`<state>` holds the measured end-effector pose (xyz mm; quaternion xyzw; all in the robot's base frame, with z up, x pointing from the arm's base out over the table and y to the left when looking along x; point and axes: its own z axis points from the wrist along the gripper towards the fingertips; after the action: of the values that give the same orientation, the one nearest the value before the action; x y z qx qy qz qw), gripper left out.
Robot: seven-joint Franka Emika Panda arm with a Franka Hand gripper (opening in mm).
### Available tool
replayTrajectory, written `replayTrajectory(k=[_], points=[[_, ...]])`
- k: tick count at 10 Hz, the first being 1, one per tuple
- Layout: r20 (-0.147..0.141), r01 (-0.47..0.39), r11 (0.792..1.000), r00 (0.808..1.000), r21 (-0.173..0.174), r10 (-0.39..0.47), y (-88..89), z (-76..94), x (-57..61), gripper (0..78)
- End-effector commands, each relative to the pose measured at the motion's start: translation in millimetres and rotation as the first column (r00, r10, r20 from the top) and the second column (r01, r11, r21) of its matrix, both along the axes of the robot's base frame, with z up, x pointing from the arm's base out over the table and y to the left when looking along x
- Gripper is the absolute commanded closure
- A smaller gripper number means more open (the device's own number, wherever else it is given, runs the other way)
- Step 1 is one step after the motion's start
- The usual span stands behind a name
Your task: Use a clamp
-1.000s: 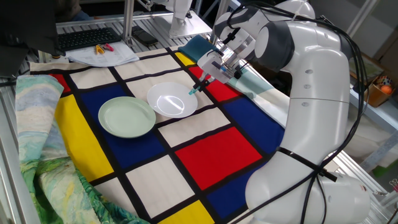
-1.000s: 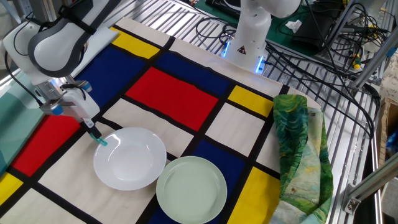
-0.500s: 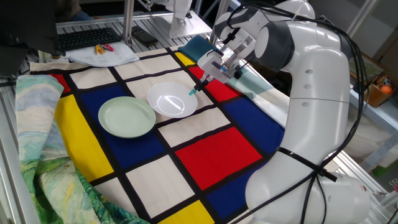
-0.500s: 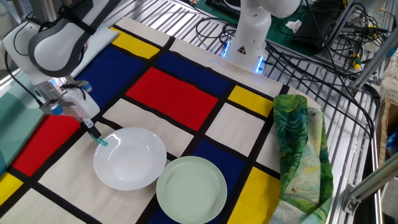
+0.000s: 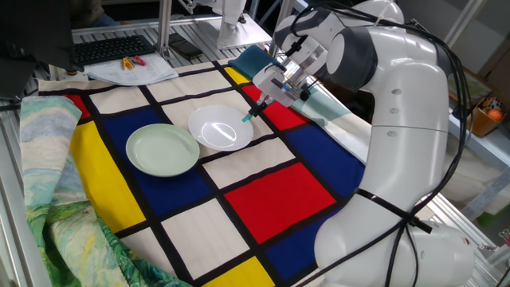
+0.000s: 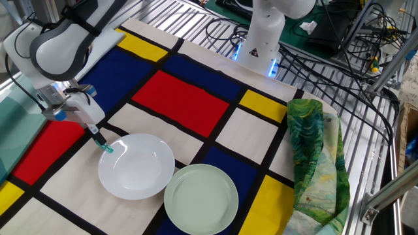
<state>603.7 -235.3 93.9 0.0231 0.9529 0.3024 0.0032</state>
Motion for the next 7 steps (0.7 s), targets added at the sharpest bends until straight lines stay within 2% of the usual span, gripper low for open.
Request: replayTrajectory(k=[1, 3, 4, 5, 7], points=[[-0.043, 0.028, 0.999, 0.999, -0.045, -0.03, 2.9, 30.1, -4.0, 76.4], [-0.032, 0.029, 0.996, 0.999, -0.086, -0.032, 2.8, 31.0, -4.0, 76.4], [-0.024, 0.032, 0.991, 0.999, -0.127, -0.036, 2.3, 33.7, -4.4, 76.4], [-0.024, 0.033, 0.99, 0.999, -0.136, -0.037, 2.3, 34.6, -4.6, 76.4], [-0.048, 0.053, 0.971, 0.997, -0.233, -0.066, 13.2, 54.1, -11.3, 76.4]])
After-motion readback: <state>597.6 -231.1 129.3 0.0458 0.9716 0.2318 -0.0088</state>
